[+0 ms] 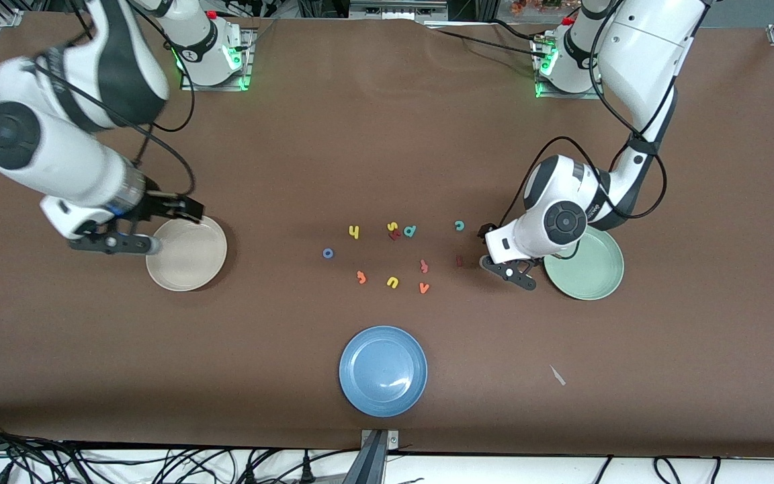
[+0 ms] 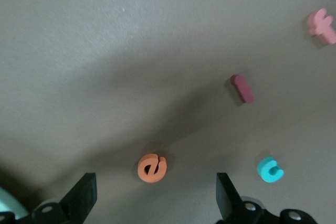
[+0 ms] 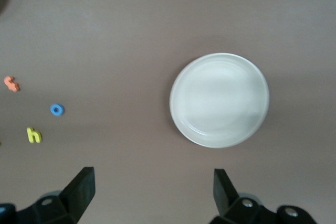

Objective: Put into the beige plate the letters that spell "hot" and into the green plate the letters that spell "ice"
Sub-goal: 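Drop the e on the green plate while the right gripper grasps the o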

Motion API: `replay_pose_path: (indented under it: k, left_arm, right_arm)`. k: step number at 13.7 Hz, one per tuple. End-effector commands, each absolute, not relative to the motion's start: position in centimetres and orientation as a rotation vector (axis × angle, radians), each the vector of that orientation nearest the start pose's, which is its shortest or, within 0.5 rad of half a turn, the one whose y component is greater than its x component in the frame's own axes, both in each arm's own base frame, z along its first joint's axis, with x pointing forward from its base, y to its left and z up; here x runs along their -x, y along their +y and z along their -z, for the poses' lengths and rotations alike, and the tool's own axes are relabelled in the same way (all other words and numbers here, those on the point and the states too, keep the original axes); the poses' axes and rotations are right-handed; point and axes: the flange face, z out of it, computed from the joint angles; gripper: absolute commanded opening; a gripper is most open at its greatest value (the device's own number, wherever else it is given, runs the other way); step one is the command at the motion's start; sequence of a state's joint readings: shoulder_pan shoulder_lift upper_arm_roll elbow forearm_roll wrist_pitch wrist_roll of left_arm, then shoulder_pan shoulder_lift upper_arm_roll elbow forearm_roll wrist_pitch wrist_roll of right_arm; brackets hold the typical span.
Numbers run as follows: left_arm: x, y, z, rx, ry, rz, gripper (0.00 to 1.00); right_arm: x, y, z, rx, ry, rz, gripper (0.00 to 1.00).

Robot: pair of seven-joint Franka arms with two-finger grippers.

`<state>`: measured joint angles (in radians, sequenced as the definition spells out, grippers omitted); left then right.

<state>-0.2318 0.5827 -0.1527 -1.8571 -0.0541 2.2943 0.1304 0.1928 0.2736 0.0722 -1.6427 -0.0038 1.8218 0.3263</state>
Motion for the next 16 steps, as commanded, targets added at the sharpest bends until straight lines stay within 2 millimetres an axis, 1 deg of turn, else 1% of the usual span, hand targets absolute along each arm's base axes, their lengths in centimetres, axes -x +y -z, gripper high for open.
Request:
replay_pose_path:
  k: [1,2,3,5,7,9,10,11,12,13,14,15,16]
  left_arm:
    - [-57.5,-23.6,-19.2,3.128,0.798,-0.209,1.0]
    - [-57.4,-23.8,-18.8,3.125,0.804,-0.214,1.0]
    - [-57.4,-23.8,-18.5,3.121,0.81,-0.198,0.99]
    - [-57.3,-23.8,-17.7,3.052,0.885,-0.184,0.99]
    - [-57.4,-23.8,-17.8,3.047,0.89,-0.181,0.98]
    - [-57.3,-23.8,-17.6,3.043,0.895,-0.185,0.85]
    - [-57.4,-23.8,-17.5,3.045,0.895,-0.175,0.81]
    - [-57.2,-23.8,-17.1,3.047,0.895,-0.168,0.77]
    - [-57.1,-23.7,-16.7,3.05,0.897,-0.157,0.77]
    - [-56.8,-23.6,-16.2,3.053,0.895,-0.142,0.71]
    - [-56.7,-23.6,-16.2,3.054,0.896,-0.14,0.52]
    - [-56.7,-23.5,-16.3,3.054,0.894,-0.137,0.4]
    - [-56.7,-23.6,-16.4,3.053,0.897,-0.135,0.33]
  right_arm:
    - [-61.6,18.6,-42.7,3.132,0.191,-0.126,1.0]
    - [-61.5,20.0,-41.4,3.128,0.191,-0.111,1.0]
    - [-61.0,21.9,-39.9,3.126,0.194,-0.096,1.0]
    - [-60.7,24.1,-36.9,3.124,0.215,-0.091,1.0]
    - [-59.6,28.0,-34.4,3.133,0.136,-0.095,1.0]
    - [-59.3,30.2,-31.4,3.128,0.197,-0.088,1.0]
    - [-58.8,31.5,-29.6,3.133,0.177,-0.102,1.0]
    - [-58.1,33.5,-28.1,3.131,0.135,-0.098,1.0]
    - [-57.8,34.4,-26.3,3.13,0.15,-0.097,1.0]
    - [-58.0,34.5,-24.7,3.124,0.205,-0.09,1.0]
    - [-58.2,35.2,-23.5,3.115,0.204,-0.077,1.0]
    - [-58.1,35.6,-21.6,3.118,0.204,-0.097,1.0]
    - [-57.2,36.9,-20.3,3.126,0.167,-0.106,1.0]
